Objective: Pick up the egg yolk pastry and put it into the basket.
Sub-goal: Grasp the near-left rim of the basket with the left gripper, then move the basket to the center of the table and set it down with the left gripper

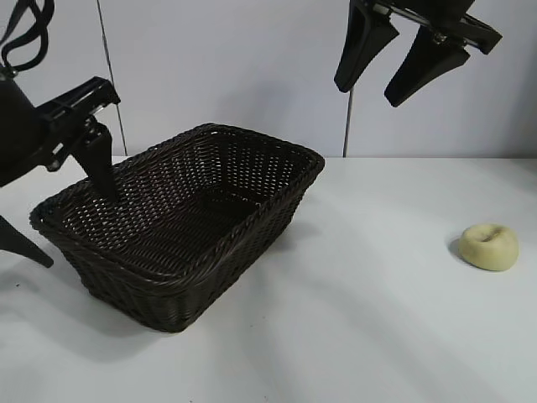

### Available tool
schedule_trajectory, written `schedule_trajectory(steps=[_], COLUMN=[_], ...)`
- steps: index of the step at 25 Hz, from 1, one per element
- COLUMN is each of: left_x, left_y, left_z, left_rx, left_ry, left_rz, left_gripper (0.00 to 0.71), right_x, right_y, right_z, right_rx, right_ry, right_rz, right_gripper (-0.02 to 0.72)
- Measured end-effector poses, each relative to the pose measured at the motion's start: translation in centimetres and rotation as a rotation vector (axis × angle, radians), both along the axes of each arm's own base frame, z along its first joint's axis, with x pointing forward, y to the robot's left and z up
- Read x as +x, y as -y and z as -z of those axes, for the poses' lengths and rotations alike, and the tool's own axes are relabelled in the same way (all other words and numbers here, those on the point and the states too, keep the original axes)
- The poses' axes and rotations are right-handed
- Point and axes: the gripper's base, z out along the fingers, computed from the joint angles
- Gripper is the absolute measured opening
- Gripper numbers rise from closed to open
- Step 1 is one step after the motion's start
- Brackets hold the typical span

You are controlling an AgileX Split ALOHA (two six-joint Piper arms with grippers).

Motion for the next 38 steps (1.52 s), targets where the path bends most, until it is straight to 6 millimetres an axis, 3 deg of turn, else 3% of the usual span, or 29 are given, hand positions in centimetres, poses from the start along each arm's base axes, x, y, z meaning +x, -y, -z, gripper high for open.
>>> schedule_trajectory(steps=[9,20,28,38], left_x=[0.8,0.7,0.6,0.9], left_y=[0.3,0.3,0.2,-1.5], left_z=[2.1,2.3,2.1,1.1], left_rx=[0.013,0.009,0.009,-0.06], left_ry=[-0.012,-0.018,-0.022,-0.039], left_rz=[-0.008,-0.022,-0.019,0.086], left_gripper=[0.487,0.102,0.099,0.099], right_x=[0.0,0.0,0.0,0.0], right_y=[0.0,0.0,0.0,0.0], right_z=[0.0,0.0,0.0,0.0], right_rx=[0.0,0.0,-0.001,-0.001], right_ry=[0.0,0.0,-0.004,-0.003], right_rz=[0.0,0.0,-0.001,-0.001], right_gripper=[0.454,0.454,0.454,0.454])
